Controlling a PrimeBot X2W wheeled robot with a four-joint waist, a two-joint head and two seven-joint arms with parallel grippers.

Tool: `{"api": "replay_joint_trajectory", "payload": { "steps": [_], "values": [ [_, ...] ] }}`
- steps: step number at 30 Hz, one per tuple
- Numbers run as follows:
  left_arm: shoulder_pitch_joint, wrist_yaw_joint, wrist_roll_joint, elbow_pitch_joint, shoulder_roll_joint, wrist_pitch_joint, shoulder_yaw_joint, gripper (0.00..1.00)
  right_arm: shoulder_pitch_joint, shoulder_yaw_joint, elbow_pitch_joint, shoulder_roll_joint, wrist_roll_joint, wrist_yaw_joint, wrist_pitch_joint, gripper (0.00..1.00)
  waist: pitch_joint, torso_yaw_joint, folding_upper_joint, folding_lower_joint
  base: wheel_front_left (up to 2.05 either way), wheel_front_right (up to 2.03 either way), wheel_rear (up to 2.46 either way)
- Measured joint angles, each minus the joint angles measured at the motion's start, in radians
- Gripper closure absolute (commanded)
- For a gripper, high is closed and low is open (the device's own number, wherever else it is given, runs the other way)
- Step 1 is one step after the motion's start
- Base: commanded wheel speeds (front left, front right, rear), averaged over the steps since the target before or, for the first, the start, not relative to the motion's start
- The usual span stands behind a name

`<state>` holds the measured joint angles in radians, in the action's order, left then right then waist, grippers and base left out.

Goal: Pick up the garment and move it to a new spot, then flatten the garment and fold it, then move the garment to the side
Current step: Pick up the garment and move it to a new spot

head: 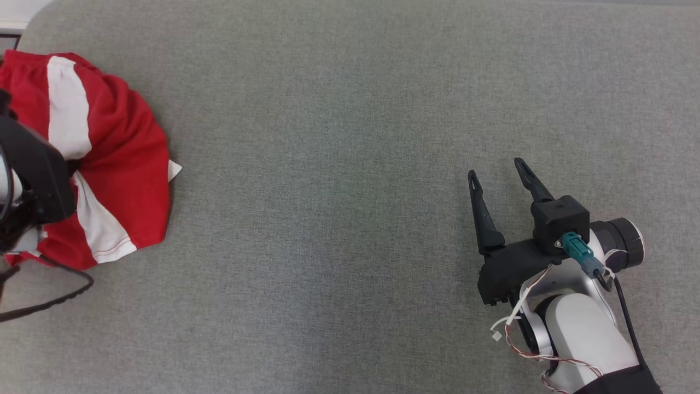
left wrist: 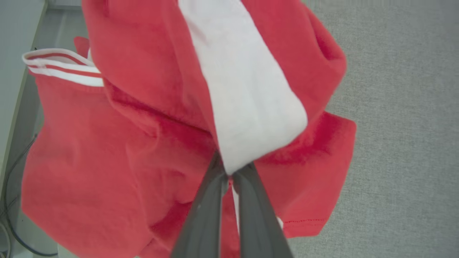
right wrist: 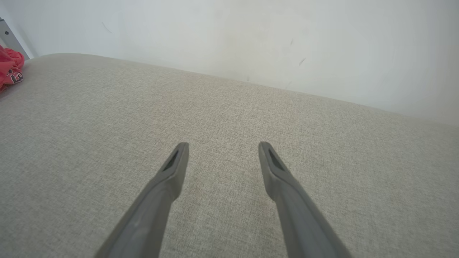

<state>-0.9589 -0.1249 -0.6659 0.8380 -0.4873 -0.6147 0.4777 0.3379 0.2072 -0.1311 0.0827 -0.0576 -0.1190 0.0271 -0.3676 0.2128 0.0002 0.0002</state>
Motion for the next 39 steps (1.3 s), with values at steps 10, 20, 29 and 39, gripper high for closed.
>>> {"api": "replay_joint_trajectory", "payload": {
  "steps": [10, 20, 29, 39],
  "values": [
    [-0.082, 0.0, -0.059, -0.042, 0.017, 0.127, 0.127, 1.0, 0.006, -0.02, -0.07, -0.004, -0.024, -0.004, -0.022, 0.0, 0.07, 0.007, -0.0001, -0.0002, 0.0, 0.0, 0.0],
    [-0.056, 0.0, -0.188, -0.24, 0.077, 0.213, 0.268, 1.0, -0.025, -0.057, -0.114, -0.011, -0.086, -0.004, -0.064, 0.0, 0.178, -0.015, -0.0003, -0.0003, 0.0, 0.0, 0.0],
    [0.045, 0.0, -0.268, -0.385, 0.142, 0.256, 0.393, 1.0, -0.063, -0.069, -0.11, -0.017, -0.11, -0.004, -0.085, 0.0, 0.223, -0.099, -0.0003, -0.0003, 0.0, 0.0, 0.0],
    [0.16, 0.0, -0.313, -0.476, 0.277, 0.31, 0.498, 1.0, -0.094, -0.092, -0.093, -0.018, -0.126, -0.004, -0.104, 0.0, 0.243, -0.192, -0.0003, -0.0003, 0.0, 0.0, 0.0]
  ]
}}
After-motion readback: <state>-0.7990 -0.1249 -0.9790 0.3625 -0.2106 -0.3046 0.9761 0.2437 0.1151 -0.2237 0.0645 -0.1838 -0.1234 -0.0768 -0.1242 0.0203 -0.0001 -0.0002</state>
